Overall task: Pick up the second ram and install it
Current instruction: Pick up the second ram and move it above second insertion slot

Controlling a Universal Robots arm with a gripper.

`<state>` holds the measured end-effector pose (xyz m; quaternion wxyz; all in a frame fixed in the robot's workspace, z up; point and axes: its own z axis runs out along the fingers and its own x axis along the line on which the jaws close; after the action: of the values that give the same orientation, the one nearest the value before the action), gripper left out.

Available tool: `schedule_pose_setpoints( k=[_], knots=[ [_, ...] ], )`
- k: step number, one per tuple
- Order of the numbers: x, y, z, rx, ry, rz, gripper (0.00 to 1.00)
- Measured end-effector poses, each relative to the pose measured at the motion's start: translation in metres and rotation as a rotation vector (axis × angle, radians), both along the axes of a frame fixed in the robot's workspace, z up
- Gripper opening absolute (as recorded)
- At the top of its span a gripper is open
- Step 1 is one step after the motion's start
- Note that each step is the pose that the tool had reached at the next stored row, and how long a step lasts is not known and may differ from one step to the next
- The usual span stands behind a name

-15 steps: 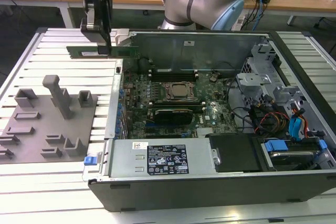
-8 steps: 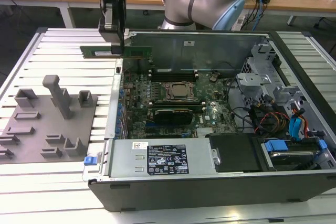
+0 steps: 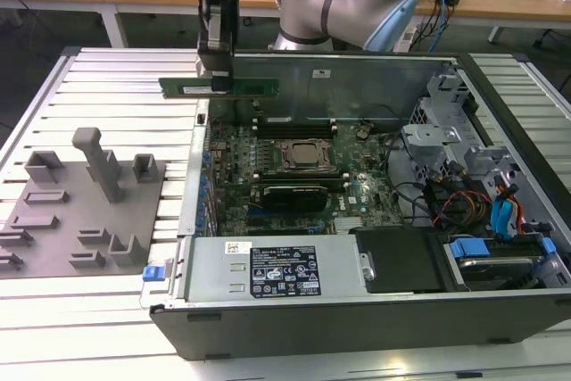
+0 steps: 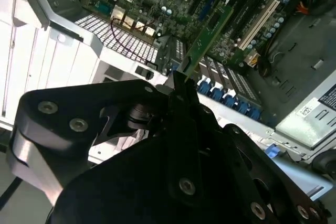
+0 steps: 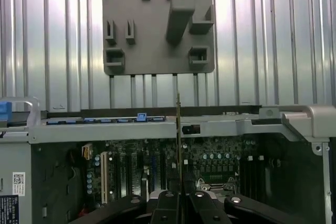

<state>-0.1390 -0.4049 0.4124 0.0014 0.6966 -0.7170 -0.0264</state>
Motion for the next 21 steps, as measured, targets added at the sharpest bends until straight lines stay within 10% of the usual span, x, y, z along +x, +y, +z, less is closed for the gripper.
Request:
schedule_pose_setpoints(
  k=[13,17,21],
  knots=[
    [0.0438,0.0037,0.0000,0.0007,0.0020,0.000,0.13],
    [0.0493,0.0038,-0.0001,0.0520,0.0026,0.000,0.13],
    [0.0578,0.0046,-0.0015,0.0514,0.0036,0.000,0.13]
  ],
)
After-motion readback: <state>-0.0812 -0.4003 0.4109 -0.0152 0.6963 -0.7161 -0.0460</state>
